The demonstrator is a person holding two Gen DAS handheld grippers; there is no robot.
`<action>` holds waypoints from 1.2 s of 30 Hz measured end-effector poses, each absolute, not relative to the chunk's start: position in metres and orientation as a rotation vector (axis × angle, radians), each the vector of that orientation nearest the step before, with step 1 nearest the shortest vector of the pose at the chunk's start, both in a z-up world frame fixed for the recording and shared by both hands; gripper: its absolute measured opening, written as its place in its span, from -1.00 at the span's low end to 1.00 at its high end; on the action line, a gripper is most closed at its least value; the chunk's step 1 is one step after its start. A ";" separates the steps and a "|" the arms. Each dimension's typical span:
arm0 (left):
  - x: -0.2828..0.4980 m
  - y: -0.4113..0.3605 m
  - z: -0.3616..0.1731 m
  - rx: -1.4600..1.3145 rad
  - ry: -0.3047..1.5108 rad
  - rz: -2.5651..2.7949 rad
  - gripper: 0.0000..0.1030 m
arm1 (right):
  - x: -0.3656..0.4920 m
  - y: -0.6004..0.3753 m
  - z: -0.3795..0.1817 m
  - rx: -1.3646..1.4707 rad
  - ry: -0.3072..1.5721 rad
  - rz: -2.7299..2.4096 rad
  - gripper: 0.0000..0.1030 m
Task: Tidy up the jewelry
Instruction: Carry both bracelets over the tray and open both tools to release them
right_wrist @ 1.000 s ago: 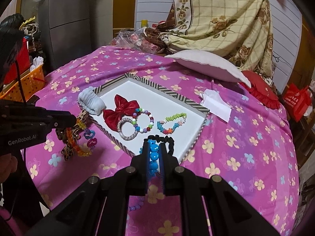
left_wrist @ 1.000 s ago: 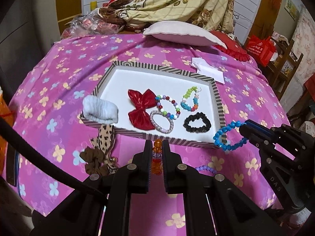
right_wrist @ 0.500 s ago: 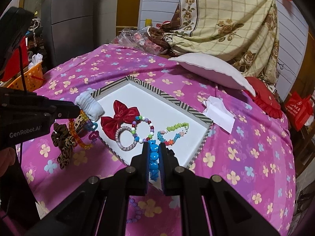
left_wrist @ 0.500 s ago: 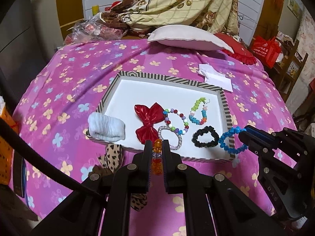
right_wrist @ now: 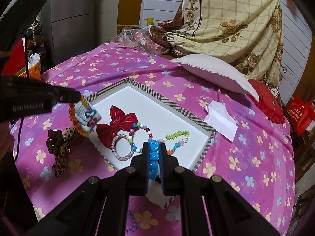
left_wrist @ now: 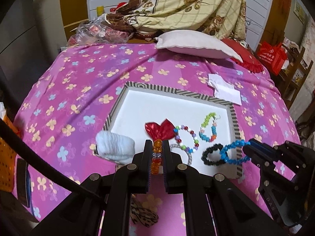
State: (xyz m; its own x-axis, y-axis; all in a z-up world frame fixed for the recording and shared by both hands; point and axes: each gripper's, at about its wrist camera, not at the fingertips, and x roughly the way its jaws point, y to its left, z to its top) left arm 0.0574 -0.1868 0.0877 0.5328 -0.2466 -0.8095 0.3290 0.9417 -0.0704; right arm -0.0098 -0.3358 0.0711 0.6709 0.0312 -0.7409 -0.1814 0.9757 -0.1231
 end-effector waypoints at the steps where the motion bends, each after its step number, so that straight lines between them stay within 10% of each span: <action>1: 0.061 -0.186 0.088 0.094 0.947 -0.342 -0.71 | -0.007 -0.336 0.071 -0.192 0.831 0.122 -0.83; 36: 0.178 -0.190 0.045 0.094 1.018 -0.216 -0.71 | 0.116 -0.326 0.027 -0.169 0.925 0.187 -0.83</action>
State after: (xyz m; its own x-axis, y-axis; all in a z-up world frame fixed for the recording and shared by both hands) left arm 0.1784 -0.1898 0.0451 0.5061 -0.1353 -0.8518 0.2230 0.9746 -0.0224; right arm 0.1164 -0.3258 0.0270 0.5878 0.0874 -0.8043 -0.2321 0.9706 -0.0642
